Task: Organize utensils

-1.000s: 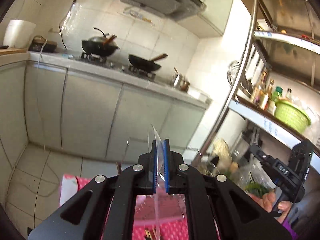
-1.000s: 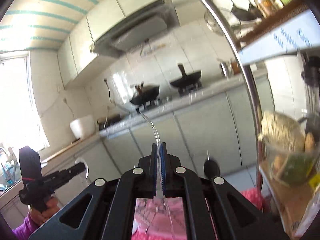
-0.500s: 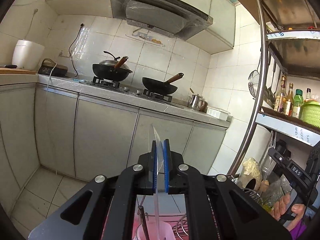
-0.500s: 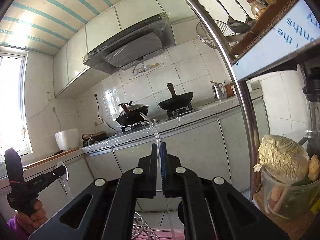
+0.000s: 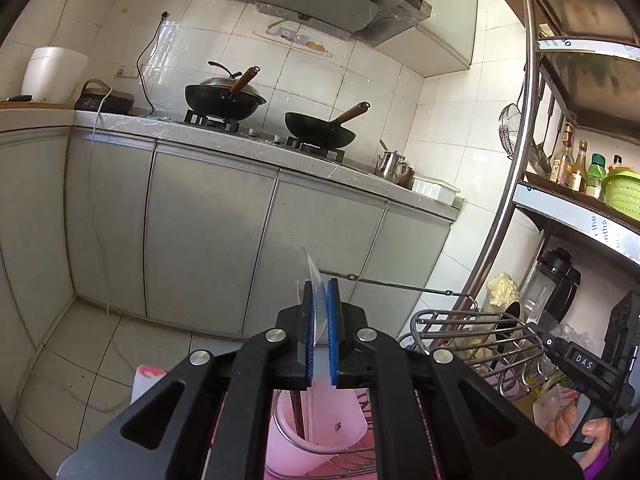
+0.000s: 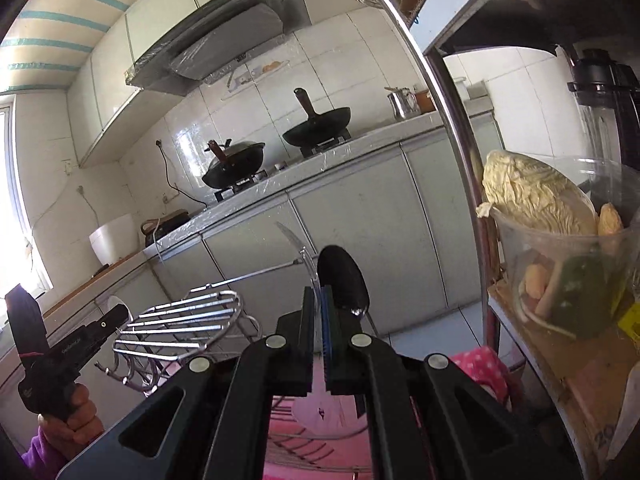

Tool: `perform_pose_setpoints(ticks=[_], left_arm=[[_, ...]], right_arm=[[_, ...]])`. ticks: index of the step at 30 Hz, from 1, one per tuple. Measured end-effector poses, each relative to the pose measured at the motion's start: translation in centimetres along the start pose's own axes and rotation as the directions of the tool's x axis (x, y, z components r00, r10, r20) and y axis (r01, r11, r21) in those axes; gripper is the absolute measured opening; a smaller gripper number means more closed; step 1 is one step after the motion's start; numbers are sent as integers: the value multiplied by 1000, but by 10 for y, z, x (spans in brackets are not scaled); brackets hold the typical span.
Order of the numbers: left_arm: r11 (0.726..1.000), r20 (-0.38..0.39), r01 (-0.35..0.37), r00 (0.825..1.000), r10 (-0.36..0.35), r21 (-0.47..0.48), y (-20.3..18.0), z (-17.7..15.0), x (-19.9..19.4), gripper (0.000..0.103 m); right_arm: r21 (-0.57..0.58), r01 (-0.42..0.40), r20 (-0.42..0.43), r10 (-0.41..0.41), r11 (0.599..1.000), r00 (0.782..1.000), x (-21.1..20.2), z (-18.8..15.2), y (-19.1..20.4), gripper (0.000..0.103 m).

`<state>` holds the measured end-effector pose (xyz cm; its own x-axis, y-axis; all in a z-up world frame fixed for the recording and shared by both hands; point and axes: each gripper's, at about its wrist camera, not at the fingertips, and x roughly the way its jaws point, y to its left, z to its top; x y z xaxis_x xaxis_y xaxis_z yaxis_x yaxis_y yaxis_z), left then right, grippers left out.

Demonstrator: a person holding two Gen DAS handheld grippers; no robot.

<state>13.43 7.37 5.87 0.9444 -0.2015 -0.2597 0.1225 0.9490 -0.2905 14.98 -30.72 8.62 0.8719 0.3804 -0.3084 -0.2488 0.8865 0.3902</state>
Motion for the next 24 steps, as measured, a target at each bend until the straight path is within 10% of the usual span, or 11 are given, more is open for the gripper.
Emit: perform_pose_setpoints(ticks=[18, 24], left_arm=[[1000, -141, -18, 990, 19, 10, 4, -27, 3, 5], [999, -184, -31, 983, 25, -29, 8, -22, 9, 6]], right_arm=[[24, 85, -112, -82, 996, 990, -4, -8, -10, 4], [40, 95, -146, -88, 995, 985, 0, -3, -14, 22]])
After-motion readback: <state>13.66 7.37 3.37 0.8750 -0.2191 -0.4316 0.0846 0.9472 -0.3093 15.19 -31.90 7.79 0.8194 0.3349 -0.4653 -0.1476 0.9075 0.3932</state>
